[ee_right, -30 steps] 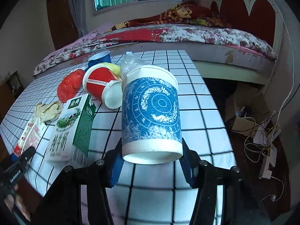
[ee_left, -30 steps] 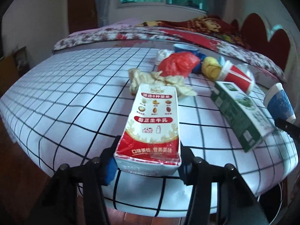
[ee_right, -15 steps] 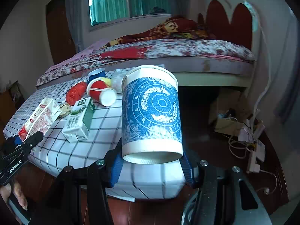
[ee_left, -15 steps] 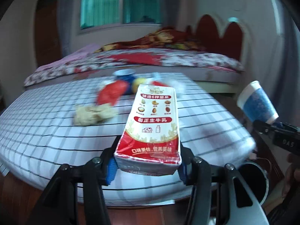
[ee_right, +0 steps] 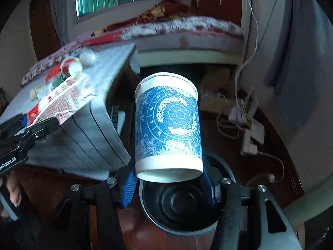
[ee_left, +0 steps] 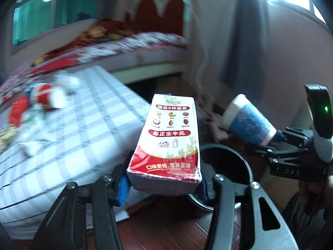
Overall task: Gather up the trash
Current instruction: 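Carry the carton and cup over the black bin and open both tools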
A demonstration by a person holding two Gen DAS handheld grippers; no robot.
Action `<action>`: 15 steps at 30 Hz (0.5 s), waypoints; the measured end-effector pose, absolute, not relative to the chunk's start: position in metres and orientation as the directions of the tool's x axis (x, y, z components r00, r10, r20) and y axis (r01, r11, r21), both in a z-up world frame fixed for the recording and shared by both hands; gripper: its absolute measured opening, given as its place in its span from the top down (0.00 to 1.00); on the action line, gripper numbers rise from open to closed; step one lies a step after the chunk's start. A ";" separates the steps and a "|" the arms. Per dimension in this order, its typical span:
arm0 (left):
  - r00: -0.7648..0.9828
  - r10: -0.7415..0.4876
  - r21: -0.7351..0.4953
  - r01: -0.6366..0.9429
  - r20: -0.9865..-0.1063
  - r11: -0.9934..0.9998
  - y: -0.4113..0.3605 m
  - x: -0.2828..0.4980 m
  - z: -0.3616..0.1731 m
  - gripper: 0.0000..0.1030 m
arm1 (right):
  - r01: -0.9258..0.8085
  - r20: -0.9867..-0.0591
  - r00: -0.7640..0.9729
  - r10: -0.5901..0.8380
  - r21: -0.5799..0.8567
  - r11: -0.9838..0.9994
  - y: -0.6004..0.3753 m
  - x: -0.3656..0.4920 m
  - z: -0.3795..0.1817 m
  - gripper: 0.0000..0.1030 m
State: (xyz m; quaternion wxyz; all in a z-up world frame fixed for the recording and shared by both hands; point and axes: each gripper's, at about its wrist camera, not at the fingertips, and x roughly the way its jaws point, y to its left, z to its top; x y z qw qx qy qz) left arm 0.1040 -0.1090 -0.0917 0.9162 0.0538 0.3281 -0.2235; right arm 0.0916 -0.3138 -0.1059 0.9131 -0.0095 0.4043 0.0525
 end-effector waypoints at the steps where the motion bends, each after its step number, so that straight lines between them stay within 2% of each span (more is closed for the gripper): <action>1: 0.657 -0.397 -0.055 0.477 -0.641 0.877 -0.121 0.106 -0.099 0.49 | -0.106 -0.749 0.657 0.086 0.022 0.994 -0.319 0.091 -0.111 0.46; 6: 0.536 -0.447 -0.099 0.557 -0.716 0.825 -0.160 0.115 -0.127 0.49 | -0.140 -0.810 0.580 0.086 0.004 0.990 -0.341 0.093 -0.144 0.46; 9: 0.515 -0.438 -0.090 0.567 -0.737 0.819 -0.171 0.121 -0.136 0.49 | -0.159 -0.838 0.537 0.097 0.012 0.987 -0.351 0.099 -0.164 0.46; 12: 0.457 -0.469 -0.138 0.589 -0.756 0.796 -0.181 0.123 -0.147 0.46 | -0.180 -0.856 0.504 0.113 0.024 0.983 -0.356 0.104 -0.180 0.44; 13: 0.439 -0.495 -0.175 0.589 -0.750 0.789 -0.179 0.125 -0.149 0.42 | -0.171 -0.874 0.478 0.082 -0.002 0.985 -0.358 0.108 -0.189 0.25; 14: 0.435 -0.500 -0.199 0.572 -0.749 0.796 -0.176 0.125 -0.152 0.21 | -0.136 -0.883 0.469 0.024 -0.045 0.990 -0.363 0.109 -0.197 0.07; 15: 0.439 -0.491 -0.211 0.546 -0.752 0.811 -0.173 0.124 -0.154 0.09 | -0.100 -0.884 0.467 -0.001 -0.053 0.994 -0.370 0.109 -0.201 0.06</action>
